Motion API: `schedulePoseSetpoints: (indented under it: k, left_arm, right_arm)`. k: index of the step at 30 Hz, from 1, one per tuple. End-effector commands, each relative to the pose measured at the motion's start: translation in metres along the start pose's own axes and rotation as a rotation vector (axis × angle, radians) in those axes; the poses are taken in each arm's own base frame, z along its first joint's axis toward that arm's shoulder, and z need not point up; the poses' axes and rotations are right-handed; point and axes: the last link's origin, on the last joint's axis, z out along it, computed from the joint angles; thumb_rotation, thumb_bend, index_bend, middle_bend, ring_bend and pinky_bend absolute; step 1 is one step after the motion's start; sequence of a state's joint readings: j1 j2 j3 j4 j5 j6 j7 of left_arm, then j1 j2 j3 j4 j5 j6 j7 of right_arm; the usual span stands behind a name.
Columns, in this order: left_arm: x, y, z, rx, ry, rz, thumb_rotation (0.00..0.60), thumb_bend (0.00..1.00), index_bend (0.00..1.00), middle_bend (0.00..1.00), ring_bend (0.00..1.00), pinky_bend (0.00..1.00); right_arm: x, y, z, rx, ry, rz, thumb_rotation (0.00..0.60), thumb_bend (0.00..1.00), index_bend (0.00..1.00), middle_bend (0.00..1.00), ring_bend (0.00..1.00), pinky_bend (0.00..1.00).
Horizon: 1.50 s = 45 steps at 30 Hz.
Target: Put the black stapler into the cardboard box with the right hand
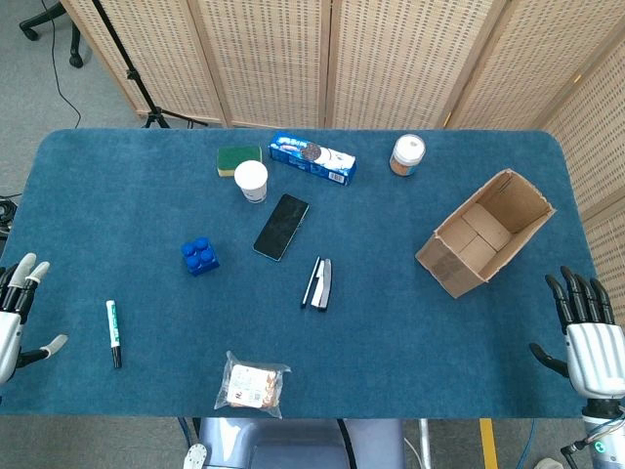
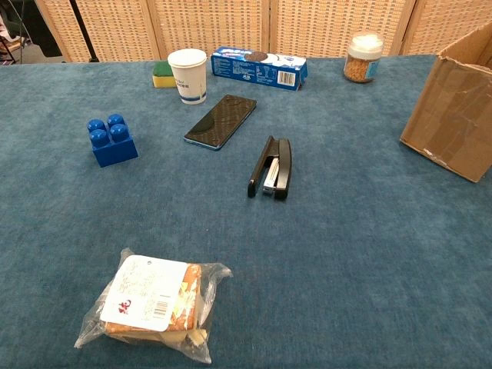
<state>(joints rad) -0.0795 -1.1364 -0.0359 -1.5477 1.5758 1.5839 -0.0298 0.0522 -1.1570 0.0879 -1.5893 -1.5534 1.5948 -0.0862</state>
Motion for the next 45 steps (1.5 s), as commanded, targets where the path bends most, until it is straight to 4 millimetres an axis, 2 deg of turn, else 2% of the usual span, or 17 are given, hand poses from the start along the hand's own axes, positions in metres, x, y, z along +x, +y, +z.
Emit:
schedulePoseSetpoints:
  k: [1, 8, 13, 16, 21, 26, 32, 40, 45]
  left_arm:
    - [0.0, -0.001, 0.0, 0.003, -0.002, -0.001, 0.6, 0.0, 0.0, 0.0, 0.0, 0.0]
    - [0.0, -0.005, 0.001, 0.015, -0.005, -0.01, 0.6, 0.0, 0.0, 0.0, 0.0, 0.0]
    - [0.001, -0.004, 0.007, 0.014, 0.003, -0.018, 0.6, 0.0, 0.0, 0.0, 0.0, 0.0]
    - [-0.001, -0.007, 0.011, 0.021, -0.006, -0.018, 0.6, 0.0, 0.0, 0.0, 0.0, 0.0]
    - [0.003, -0.006, 0.011, 0.018, 0.015, -0.034, 0.6, 0.0, 0.0, 0.0, 0.0, 0.0]
    - [0.004, -0.007, 0.011, 0.02, 0.013, -0.04, 0.6, 0.0, 0.0, 0.0, 0.0, 0.0]
    - [0.002, -0.011, 0.015, 0.038, -0.002, -0.047, 0.6, 0.0, 0.0, 0.0, 0.0, 0.0]
    - [0.0, -0.014, 0.019, 0.051, -0.021, -0.05, 0.6, 0.0, 0.0, 0.0, 0.0, 0.0]
    - [-0.002, -0.016, 0.022, 0.061, -0.036, -0.052, 0.6, 0.0, 0.0, 0.0, 0.0, 0.0]
  right_arm:
    - [-0.001, 0.0, 0.0, -0.001, -0.003, 0.002, 0.6, 0.0, 0.0, 0.0, 0.0, 0.0]
    - [0.001, -0.001, 0.0, 0.014, -0.006, 0.02, 0.6, 0.0, 0.0, 0.0, 0.0, 0.0]
    - [0.019, -0.012, 0.01, 0.105, 0.04, 0.058, 0.6, 0.0, 0.0, 0.0, 0.0, 0.0]
    - [0.031, -0.033, 0.033, 0.256, 0.052, 0.099, 0.6, 0.0, 0.0, 0.0, 0.0, 0.0]
    - [0.03, -0.069, 0.073, 0.487, -0.014, 0.092, 0.6, 0.0, 0.0, 0.0, 0.0, 0.0]
    - [0.02, -0.113, 0.111, 0.689, -0.058, -0.004, 0.6, 0.0, 0.02, 0.0, 0.0, 0.0]
    - [-0.003, -0.155, 0.131, 0.814, -0.113, -0.084, 0.6, 0.0, 0.06, 0.0, 0.0, 0.0]
    - [-0.036, -0.195, 0.154, 0.858, -0.19, -0.166, 0.6, 0.0, 0.1, 0.0, 0.0, 0.0]
    - [-0.067, -0.214, 0.171, 0.878, -0.221, -0.324, 0.6, 0.0, 0.12, 0.0, 0.0, 0.0]
